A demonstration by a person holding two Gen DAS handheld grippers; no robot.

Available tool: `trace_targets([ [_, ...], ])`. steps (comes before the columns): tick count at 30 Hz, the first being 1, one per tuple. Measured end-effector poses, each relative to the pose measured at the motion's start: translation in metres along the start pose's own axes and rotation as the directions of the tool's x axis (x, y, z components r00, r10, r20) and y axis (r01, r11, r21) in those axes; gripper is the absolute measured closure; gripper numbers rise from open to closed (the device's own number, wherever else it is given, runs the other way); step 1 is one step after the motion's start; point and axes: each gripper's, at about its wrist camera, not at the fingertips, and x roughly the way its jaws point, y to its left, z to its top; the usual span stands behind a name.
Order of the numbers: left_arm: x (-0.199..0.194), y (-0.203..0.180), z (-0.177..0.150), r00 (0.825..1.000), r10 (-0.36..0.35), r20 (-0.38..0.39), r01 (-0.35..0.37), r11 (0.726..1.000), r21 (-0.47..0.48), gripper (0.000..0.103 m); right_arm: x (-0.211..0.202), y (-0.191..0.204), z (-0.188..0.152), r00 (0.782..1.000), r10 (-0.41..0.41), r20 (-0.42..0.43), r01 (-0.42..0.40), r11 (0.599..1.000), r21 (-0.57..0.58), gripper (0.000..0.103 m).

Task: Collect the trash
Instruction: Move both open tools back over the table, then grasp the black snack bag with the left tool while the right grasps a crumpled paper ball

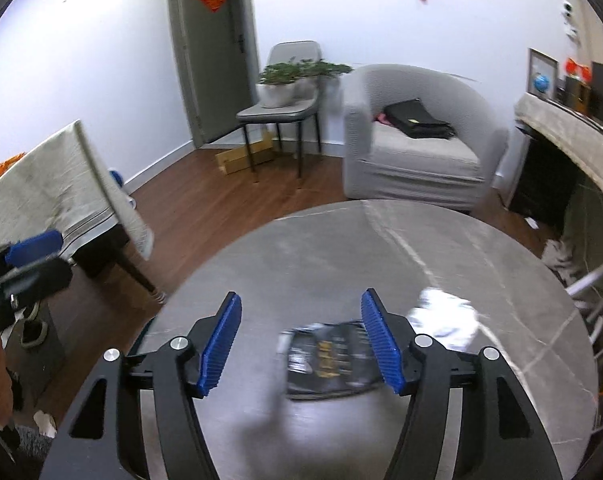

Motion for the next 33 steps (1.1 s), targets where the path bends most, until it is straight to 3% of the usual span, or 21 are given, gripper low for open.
trace_targets([
  [7, 0.032, -0.032, -0.004, 0.998, -0.036, -0.055, 0.036, 0.999, 0.013, 0.013, -0.01, -0.037, -0.004, 0.999, -0.045, 0.01, 0.045, 0.998, 0.042, 0.03],
  [15, 0.081, -0.079, -0.015, 0.986, -0.064, -0.155, 0.077, 0.994, 0.078, 0.011, -0.016, -0.079, -0.007, 0.997, -0.071, 0.006, 0.07, 0.992, 0.1, 0.028],
  [19, 0.105, -0.097, -0.026, 0.976, -0.059, -0.21, 0.082, 0.991, 0.101, 0.011, -0.018, -0.097, -0.011, 0.997, -0.084, 0.0, 0.083, 0.988, 0.132, 0.027],
  [33, 0.152, -0.118, -0.033, 0.963, -0.012, -0.268, 0.056, 0.986, 0.158, 0.011, -0.009, -0.119, -0.014, 0.996, -0.089, -0.023, 0.091, 0.983, 0.159, 0.027],
])
